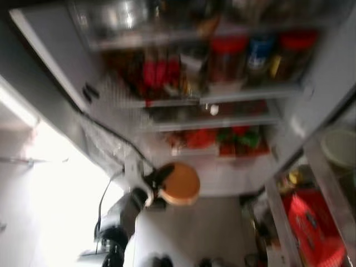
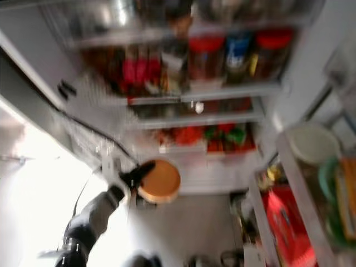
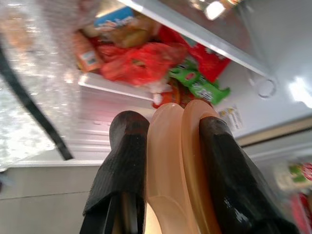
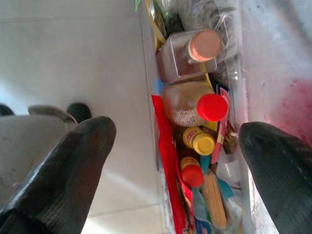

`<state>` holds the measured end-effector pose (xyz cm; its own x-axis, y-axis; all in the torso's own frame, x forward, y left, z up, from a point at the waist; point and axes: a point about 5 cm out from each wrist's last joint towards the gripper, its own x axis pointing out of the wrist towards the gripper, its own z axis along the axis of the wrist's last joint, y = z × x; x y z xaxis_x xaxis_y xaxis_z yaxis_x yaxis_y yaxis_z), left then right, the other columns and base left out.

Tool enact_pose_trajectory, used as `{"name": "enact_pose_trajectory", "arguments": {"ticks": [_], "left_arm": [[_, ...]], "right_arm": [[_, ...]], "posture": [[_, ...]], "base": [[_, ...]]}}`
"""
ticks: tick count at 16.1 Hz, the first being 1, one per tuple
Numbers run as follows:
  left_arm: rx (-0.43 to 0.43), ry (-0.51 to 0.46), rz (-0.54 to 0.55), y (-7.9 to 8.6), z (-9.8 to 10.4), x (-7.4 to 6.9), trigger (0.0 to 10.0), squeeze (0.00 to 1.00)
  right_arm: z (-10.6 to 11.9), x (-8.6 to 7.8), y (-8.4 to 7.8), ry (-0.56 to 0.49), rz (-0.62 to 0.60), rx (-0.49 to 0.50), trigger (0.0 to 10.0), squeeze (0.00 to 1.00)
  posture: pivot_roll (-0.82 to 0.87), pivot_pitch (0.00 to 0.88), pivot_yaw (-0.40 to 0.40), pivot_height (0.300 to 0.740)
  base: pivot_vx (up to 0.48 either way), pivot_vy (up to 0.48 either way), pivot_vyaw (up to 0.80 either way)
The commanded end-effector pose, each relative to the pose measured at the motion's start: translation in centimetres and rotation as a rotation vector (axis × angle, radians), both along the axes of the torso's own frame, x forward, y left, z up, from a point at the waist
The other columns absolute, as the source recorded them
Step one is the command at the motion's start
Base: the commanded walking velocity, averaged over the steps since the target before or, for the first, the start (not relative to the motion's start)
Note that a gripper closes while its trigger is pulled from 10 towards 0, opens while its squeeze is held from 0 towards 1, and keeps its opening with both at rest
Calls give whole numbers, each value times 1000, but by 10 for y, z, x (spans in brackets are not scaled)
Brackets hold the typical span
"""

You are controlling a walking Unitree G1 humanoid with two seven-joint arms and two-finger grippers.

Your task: Restocking fridge

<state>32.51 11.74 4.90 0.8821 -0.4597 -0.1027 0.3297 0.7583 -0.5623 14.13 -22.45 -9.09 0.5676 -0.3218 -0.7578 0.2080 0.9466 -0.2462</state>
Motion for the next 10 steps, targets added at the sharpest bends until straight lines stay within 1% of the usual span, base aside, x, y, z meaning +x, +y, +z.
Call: {"name": "enact_pose_trajectory", "arguments": {"ticks": [1, 6, 9, 10], "left_arm": [[29, 20, 23, 10, -6, -4, 10000, 0], [20, 19, 22, 9, -6, -5, 10000, 0], [4, 18, 20, 8, -6, -4, 10000, 0], [-15, 19, 17, 7, -5, -5, 10000, 0]], "right_arm": [[0, -6, -10, 19, -34, -23, 10000, 0], [0, -6, -9, 17, -31, -15, 10000, 0], [-1, -6, -5, 15, -26, 3, 10000, 0], [-2, -6, -3, 16, -21, 15, 10000, 0]], "posture": [[-79, 209, 73, 740], [-79, 210, 73, 740], [-79, 210, 73, 740], [-79, 212, 74, 740]], "base": [[0, 0, 0], [0, 0, 0], [0, 0, 0], [0, 0, 0]]}}
